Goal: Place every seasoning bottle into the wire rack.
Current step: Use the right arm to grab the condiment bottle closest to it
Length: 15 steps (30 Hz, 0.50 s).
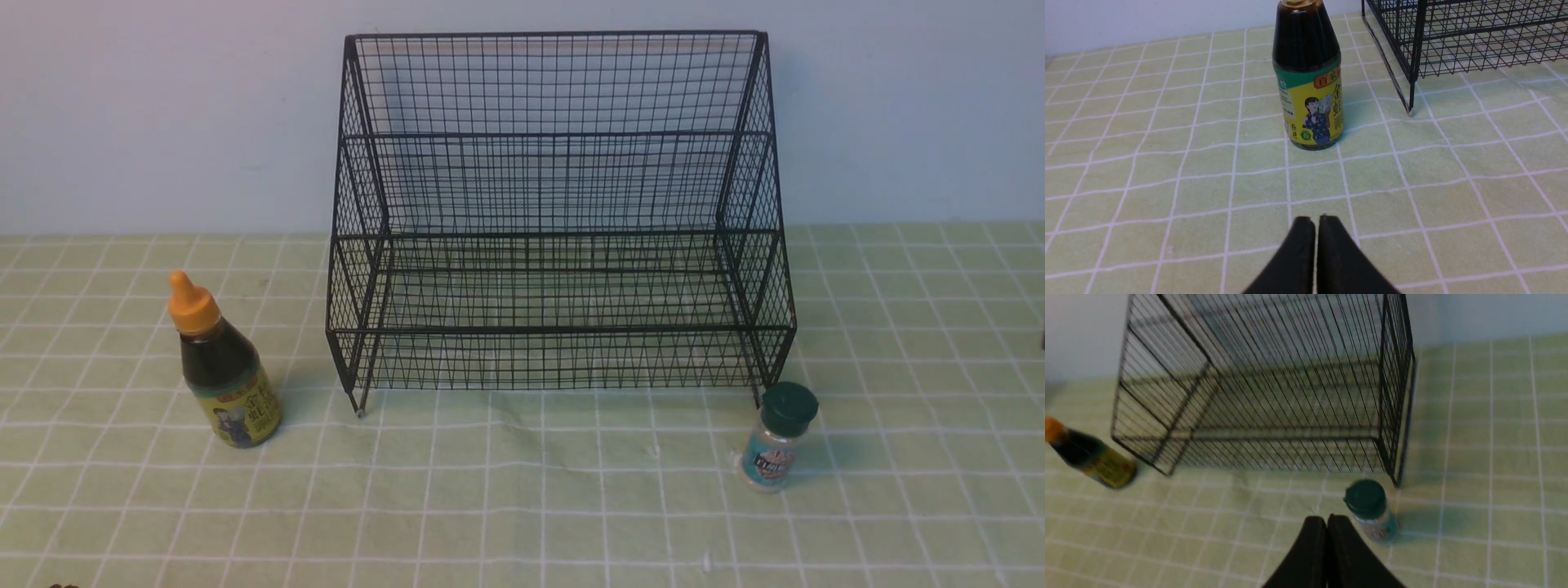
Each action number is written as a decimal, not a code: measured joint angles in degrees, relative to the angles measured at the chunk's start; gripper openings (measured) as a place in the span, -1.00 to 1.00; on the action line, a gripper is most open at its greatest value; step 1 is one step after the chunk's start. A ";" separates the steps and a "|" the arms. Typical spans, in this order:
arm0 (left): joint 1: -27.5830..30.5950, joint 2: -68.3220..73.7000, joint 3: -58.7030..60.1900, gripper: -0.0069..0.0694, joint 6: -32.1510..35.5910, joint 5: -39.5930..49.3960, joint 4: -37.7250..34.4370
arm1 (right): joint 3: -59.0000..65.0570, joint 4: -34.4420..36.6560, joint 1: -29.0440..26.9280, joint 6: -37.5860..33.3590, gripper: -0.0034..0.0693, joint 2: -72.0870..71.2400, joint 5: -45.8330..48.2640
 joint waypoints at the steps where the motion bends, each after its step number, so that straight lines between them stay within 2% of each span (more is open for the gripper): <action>1: 0.00 0.00 0.00 -0.83 0.00 0.00 0.00 | -1.78 -0.70 0.00 -0.08 -0.94 3.44 0.61; 5: 0.00 0.00 0.00 -0.83 0.00 0.00 0.00 | -6.71 -3.44 1.37 -0.26 -0.94 13.48 1.87; 9: 0.00 0.00 0.00 -0.83 0.00 0.00 0.00 | -8.41 -6.41 6.11 0.42 -0.94 18.18 1.00; 12: 0.00 0.00 0.00 -0.83 0.00 0.00 0.00 | -8.51 -12.61 12.34 6.76 -0.90 22.46 0.33; 13: 0.00 0.00 0.00 -0.83 0.00 0.00 0.00 | -8.51 -12.61 12.65 6.76 -0.89 22.71 0.33; 15: 0.00 0.00 0.00 -0.83 0.00 0.00 0.00 | -8.51 -18.27 16.41 11.35 -0.74 26.09 0.06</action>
